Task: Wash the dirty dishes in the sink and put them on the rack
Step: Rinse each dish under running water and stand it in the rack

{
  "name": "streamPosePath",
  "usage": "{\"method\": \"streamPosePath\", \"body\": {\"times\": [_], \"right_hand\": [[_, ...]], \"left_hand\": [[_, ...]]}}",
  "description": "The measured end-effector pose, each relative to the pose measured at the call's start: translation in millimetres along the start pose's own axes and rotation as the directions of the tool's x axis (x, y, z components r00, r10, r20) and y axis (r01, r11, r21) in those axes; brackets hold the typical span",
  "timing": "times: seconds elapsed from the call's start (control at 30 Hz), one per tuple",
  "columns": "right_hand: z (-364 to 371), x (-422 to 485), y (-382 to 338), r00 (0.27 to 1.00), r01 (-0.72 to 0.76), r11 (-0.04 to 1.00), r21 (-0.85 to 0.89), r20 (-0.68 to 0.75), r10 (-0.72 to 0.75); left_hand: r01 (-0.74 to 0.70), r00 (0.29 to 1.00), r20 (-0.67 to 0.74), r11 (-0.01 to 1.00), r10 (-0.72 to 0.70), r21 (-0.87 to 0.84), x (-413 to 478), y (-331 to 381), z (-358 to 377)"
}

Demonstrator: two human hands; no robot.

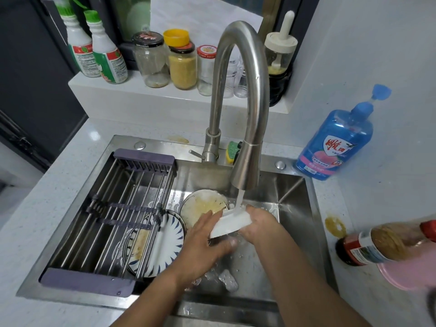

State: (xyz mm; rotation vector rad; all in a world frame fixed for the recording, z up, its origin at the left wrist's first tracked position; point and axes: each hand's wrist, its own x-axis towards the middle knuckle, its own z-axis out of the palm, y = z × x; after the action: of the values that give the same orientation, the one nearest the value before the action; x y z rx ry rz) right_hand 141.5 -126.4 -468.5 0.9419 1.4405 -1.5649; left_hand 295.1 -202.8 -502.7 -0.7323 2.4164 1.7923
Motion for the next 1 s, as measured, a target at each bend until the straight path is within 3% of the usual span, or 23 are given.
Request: {"method": "streamPosePath", "body": {"times": [0.1, 0.17, 0.23, 0.33, 0.43, 0.53, 0.63, 0.7, 0.77, 0.87, 1.0], "right_hand": [[-2.6, -3.5, -2.1, 1.0, -0.003, 1.0, -0.013, 0.028, 0.003], [-6.6, -12.2, -1.8, 0.999, 0.03, 1.0, -0.01, 0.043, -0.029], [-11.2, -17.3, 1.0, 0.994, 0.062, 0.996, -0.062, 0.09, -0.057], [-17.5, -20.7, 10.9, 0.988, 0.125, 0.971, -0.203, 0.111, -0.104], [-24.9, -9.5, 26.0, 0.955, 0.271, 0.886, -0.377, -0.006, -0.295], [-29.4, -7.2, 40.6, 0.834, 0.423, 0.667, -0.613, -0.025, -0.552], [-30.1, -14.1, 59.3, 0.663, 0.566, 0.305, -0.766, 0.203, -0.72], [-29.7, -17.9, 70.5, 0.571, 0.636, 0.041, -0.771, 0.434, -0.696], [-33.1, -17.0, 81.0, 0.537, 0.622, -0.22, -0.752, 0.614, -0.578], [-51.9, -13.7, 82.9, 0.542, 0.52, -0.454, -0.724, 0.69, -0.479], [-75.0, -3.8, 60.7, 0.602, 0.333, -0.579, -0.744, 0.641, -0.476]], "left_hand": [[-0.124, 0.992, 0.011, 0.949, 0.126, 0.29, 4.5, -4.9, -7.5], [-0.067, 0.994, -0.056, 0.942, 0.091, 0.328, 9.2, 3.4, -8.5], [0.041, 0.99, -0.141, 0.975, -0.009, 0.22, 13.6, 10.7, -8.5], [0.063, 0.975, -0.219, 0.986, -0.028, 0.155, 19.9, 16.1, -5.3], [0.171, 0.954, -0.244, 0.984, -0.176, -0.043, 27.8, 11.1, 3.6], [0.314, 0.888, -0.201, 0.865, -0.413, -0.392, 36.1, -1.9, 17.4], [0.358, 0.803, -0.145, 0.661, -0.579, -0.659, 31.6, 7.9, 27.4], [0.378, 0.764, -0.06, 0.521, -0.642, -0.765, 24.9, 19.4, 29.9], [0.395, 0.757, 0.009, 0.447, -0.653, -0.802, 20.6, 20.5, 31.8], [0.372, 0.788, 0.012, 0.461, -0.615, -0.806, 18.0, 21.3, 23.2], [0.351, 0.846, -0.04, 0.612, -0.532, -0.708, 13.5, 20.5, 12.7]]}}
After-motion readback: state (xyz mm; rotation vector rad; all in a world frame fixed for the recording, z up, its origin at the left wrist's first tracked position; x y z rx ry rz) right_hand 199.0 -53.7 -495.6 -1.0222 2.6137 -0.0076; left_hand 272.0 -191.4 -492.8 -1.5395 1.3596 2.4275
